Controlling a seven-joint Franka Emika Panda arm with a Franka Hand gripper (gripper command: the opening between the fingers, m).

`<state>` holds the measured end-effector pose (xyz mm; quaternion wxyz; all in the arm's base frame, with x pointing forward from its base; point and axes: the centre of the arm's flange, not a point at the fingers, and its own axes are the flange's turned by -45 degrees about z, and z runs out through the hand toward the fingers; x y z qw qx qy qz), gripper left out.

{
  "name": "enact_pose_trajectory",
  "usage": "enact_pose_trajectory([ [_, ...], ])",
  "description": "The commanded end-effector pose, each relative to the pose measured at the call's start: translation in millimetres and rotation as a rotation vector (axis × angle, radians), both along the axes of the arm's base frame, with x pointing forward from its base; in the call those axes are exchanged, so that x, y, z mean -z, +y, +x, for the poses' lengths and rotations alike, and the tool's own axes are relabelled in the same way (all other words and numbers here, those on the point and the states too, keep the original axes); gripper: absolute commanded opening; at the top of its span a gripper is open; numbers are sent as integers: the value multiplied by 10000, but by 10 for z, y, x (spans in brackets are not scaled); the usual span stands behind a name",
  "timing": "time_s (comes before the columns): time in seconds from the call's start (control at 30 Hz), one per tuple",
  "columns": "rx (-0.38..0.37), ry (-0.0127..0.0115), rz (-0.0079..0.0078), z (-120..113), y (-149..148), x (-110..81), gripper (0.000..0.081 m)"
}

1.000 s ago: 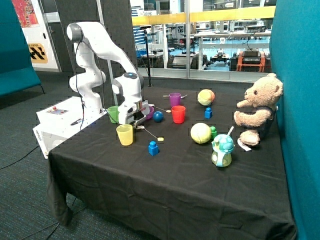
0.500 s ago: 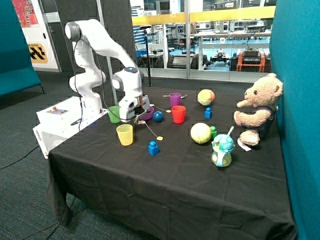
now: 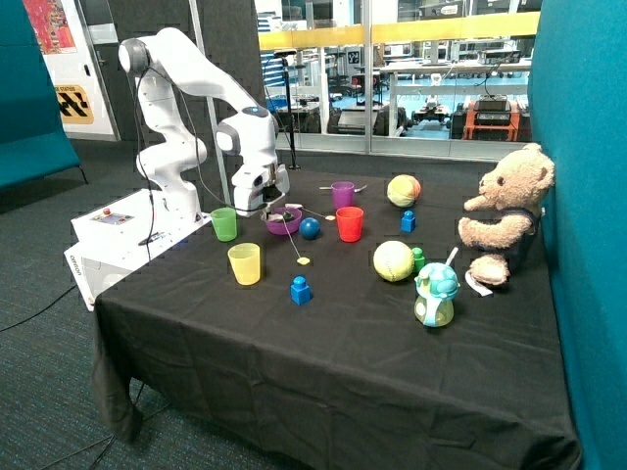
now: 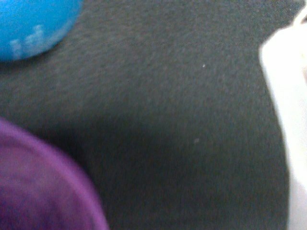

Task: Prepare two cups of tea

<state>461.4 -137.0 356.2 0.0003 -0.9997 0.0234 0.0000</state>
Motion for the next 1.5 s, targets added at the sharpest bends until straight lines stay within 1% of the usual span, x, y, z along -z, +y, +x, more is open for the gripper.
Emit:
enact_pose_trajectory([
  [0.0,-604,-1,-6,-214,103,-341,0],
  [0.3,-1191,-1,-6,-493,164,-355,0],
  [0.47,-1498,-1,-6,-581,168,-355,0],
  [0.6,-1843,-1,-6,-576,140,-369,0],
  [0.63,-2078,-1,-6,-558,125,-375,0],
  [0.7,-2131,-1,-6,-541,111,-381,0],
  [0.83,-2563,-1,-6,-508,70,-400,0],
  [1.0,-2756,-1,-6,-500,25,-412,0],
  [1.1,-2717,-1,-6,-526,19,-440,0],
  [1.3,-2092,-1,-6,-718,49,-525,0],
  [1.47,-1183,-1,-6,-811,67,-439,0],
])
